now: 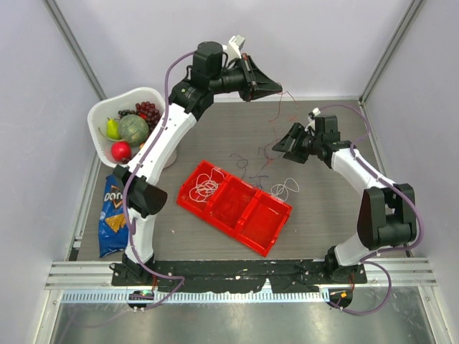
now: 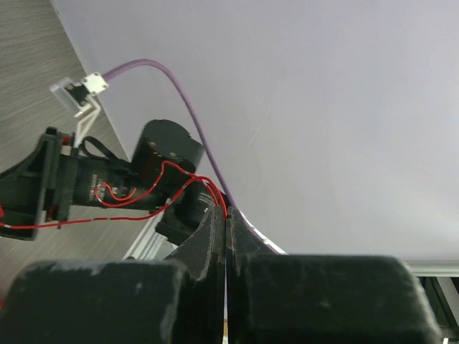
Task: Untangle the cables
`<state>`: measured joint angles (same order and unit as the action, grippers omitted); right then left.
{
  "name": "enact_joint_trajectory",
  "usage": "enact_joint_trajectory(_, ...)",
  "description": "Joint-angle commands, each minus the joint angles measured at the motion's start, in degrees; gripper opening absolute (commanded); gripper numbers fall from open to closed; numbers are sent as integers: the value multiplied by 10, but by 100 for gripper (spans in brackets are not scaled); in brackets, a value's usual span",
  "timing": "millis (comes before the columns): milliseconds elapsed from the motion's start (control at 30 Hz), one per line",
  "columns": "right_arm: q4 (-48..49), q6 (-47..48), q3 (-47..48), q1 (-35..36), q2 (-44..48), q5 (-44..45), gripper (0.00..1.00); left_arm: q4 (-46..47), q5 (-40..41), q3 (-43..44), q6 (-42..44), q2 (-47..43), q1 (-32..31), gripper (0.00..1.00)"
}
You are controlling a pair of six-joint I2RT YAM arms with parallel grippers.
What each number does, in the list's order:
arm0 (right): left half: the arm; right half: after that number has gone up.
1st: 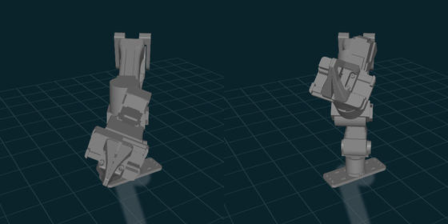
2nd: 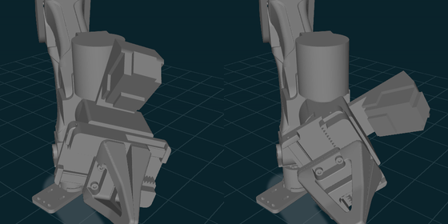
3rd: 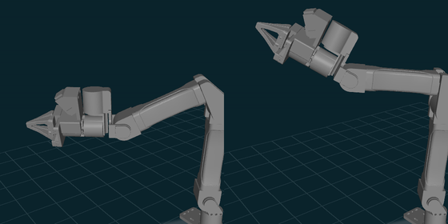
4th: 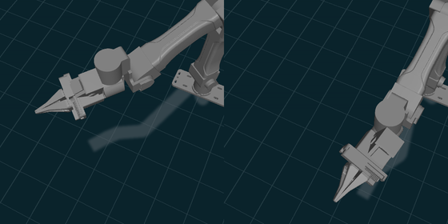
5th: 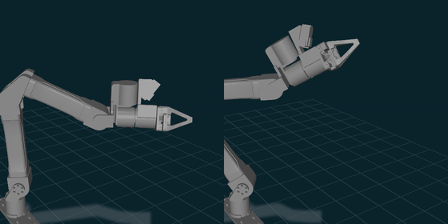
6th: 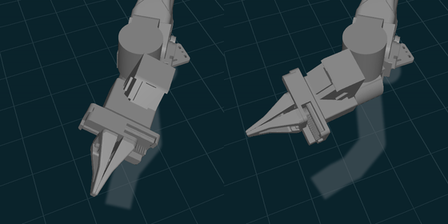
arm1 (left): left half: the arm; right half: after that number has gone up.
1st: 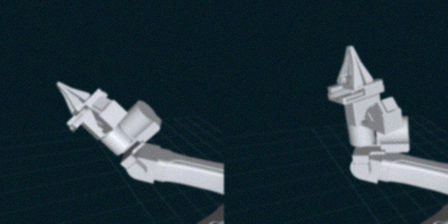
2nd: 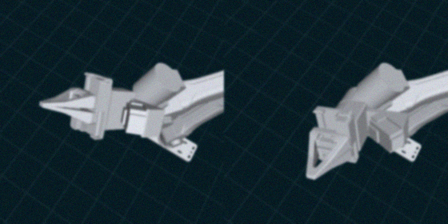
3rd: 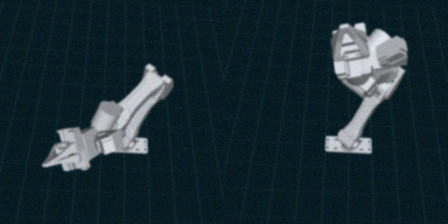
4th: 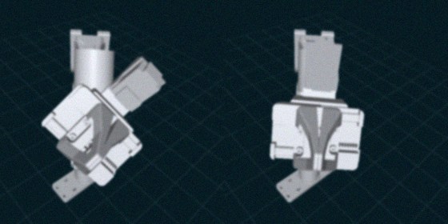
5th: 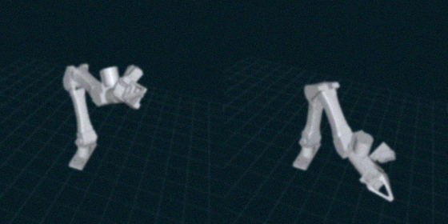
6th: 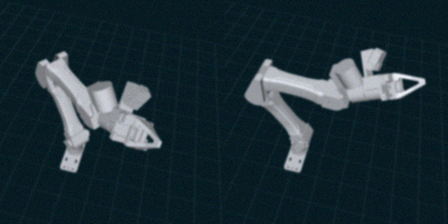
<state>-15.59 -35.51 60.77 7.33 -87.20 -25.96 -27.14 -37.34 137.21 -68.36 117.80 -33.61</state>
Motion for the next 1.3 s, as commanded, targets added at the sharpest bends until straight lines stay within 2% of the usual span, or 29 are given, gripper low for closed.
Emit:
enact_joint_trajectory(0, 75, -52, 3, 8, -32, -34, 61, 53, -38, 10, -28, -8, 5, 0)
enact_joint_trajectory(167, 47, -44, 12, 12, -57, 31, 58, 105, -63, 11, -62, -10, 6, 0)
enact_joint_trajectory(267, 7, -49, 35, 12, -81, 124, 43, 153, -75, 26, -60, -20, 6, 0)
enact_joint_trajectory(300, -12, -50, 46, 9, -98, 136, 42, 163, -74, 37, -52, -25, 7, 0)
enact_joint_trajectory(367, -32, -49, 68, 5, -125, 162, 28, 169, -67, 59, -28, -39, 8, 0)
enact_joint_trajectory(433, -51, -47, 89, 0, -151, 174, 22, 156, -53, 81, 8, -54, 11, 0)
enact_joint_trajectory(733, -94, -21, 150, -47, -232, 207, 17, 126, 6, 137, 124, -138, 28, 0)
enact_joint_trajectory(967, -114, 1, 193, -59, -261, 228, 14, 119, 38, 134, 155, -174, 37, 0)
enact_joint_trajectory(1100, -134, 20, 220, -59, -259, 210, 20, 96, 40, 122, 165, -181, 37, 0)
enact_joint_trajectory(1167, -153, 35, 232, -59, -250, 202, 30, 87, 40, 111, 166, -186, 37, 0)
enact_joint_trajectory(1200, -164, 47, 235, -59, -240, 200, 44, 83, 42, 100, 164, -189, 37, 0)
enact_joint_trajectory(1267, -181, 61, 235, -58, -225, 190, 58, 82, 42, 69, 157, -202, 37, 0)
